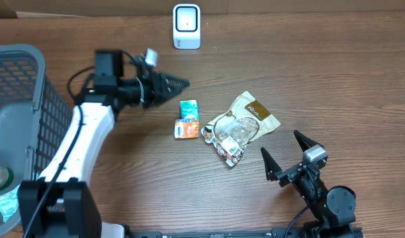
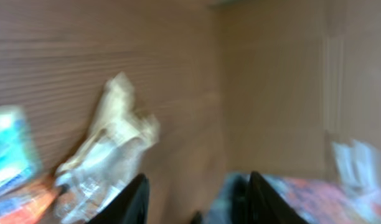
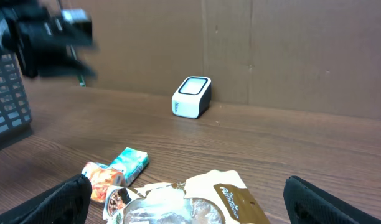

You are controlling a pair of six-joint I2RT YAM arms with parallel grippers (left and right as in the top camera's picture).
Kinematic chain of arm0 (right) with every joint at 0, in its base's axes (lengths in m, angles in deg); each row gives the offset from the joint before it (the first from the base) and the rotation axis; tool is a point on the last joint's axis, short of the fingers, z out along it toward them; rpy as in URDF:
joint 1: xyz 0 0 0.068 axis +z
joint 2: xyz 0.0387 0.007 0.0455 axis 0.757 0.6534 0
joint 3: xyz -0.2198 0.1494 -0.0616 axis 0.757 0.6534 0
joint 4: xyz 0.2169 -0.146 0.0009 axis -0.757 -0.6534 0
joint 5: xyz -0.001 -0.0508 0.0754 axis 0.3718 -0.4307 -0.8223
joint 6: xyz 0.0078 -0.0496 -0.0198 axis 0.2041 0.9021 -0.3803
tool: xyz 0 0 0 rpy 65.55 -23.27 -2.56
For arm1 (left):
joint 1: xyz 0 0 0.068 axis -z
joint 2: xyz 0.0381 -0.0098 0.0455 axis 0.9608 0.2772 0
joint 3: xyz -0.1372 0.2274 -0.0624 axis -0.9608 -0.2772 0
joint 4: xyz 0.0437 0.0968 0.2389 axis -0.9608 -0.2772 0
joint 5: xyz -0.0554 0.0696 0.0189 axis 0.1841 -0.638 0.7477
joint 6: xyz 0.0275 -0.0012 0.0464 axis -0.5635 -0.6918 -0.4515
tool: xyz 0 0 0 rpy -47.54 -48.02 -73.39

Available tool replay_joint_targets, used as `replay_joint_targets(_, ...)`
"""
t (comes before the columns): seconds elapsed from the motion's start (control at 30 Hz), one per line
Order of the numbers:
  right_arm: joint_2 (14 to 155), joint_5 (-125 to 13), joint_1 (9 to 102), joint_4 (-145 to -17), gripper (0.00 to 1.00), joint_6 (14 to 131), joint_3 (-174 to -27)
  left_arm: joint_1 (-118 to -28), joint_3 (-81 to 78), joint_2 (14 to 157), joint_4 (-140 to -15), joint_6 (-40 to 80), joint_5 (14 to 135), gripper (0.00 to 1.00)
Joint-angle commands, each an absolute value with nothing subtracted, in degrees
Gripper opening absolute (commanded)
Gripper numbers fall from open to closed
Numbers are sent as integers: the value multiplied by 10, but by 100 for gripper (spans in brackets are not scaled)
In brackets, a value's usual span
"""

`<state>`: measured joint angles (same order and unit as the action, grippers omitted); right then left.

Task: Scan the item barcode
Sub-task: 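Place the orange packet beside the green box with the left gripper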

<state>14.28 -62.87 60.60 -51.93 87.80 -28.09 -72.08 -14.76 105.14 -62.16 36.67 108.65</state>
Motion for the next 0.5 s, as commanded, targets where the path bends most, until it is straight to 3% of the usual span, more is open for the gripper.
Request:
replay_joint_targets(0.0,136,-627,608,-516,100,876,-275,-748,-128,999,-531,510,1247,37)
replay_joint_targets(0.2,136,-627,608,-516,100,876,-275,-766,-128,990,-347,737,1307,34)
replay_joint_targets(0.37,136,-627,608,-516,100,876,-275,-766,-128,990,-293,820,1319,7)
replay_joint_targets(0.47,136,-627,608,-516,100,876,-275,-765,-128,990,-294,817,1323,4)
